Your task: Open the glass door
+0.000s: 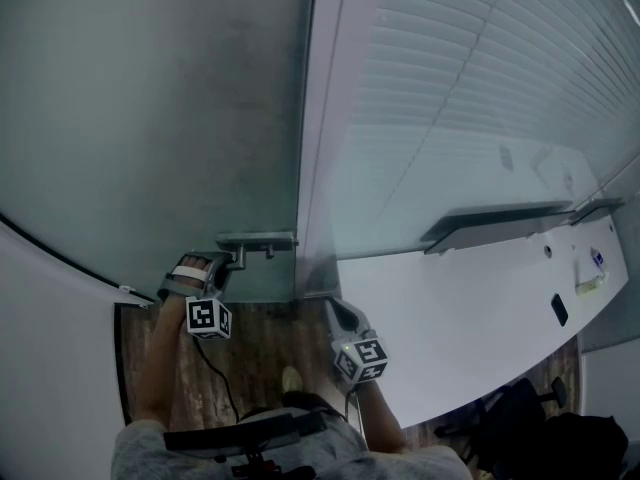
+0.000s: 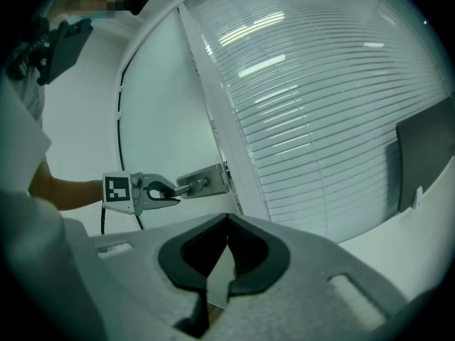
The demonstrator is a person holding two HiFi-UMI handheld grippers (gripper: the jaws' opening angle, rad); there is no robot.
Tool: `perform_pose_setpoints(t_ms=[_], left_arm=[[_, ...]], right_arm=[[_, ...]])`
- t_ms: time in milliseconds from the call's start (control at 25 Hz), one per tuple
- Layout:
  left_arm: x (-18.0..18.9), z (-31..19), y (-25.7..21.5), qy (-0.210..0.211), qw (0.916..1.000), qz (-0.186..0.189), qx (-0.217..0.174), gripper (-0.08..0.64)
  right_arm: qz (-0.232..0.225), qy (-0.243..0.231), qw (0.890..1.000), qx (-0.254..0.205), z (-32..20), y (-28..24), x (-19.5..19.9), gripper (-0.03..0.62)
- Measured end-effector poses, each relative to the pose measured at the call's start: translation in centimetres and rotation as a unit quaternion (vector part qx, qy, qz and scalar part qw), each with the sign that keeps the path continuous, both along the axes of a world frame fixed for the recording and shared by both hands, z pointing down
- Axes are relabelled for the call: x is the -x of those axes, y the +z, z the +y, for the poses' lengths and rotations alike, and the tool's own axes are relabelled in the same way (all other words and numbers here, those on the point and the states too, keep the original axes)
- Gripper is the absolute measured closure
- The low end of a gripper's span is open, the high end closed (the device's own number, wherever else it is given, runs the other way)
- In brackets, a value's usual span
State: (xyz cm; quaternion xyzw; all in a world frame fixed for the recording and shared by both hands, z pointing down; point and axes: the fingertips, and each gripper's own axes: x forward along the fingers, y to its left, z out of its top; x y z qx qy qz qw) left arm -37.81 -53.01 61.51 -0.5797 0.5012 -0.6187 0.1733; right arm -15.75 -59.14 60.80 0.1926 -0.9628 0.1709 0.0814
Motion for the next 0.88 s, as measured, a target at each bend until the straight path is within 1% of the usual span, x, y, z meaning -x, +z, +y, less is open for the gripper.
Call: perform_pose_setpoints(t_ms=[280, 440, 880], left_arm=[[0.1, 0.4, 0.0, -0.006, 1.0, 0.001, 0.004, 0.5], [0.0, 0.5, 0.2, -0.003, 0.9999, 0.004, 0.009, 0.5], [-0.9, 1.4, 0.3, 0.015, 0.9998, 0.007, 0.014, 0.5]], right_arm=[[0.0, 0.002, 1.0, -0.002, 0.4, -0.2, -0.5, 0.591], [-0.001, 0.007, 1.0, -0.006, 0.5, -0.6, -0.9, 0.591], [-0.001, 0.048, 0.999, -0.011, 2.4, -1.2, -3.3, 0.591]])
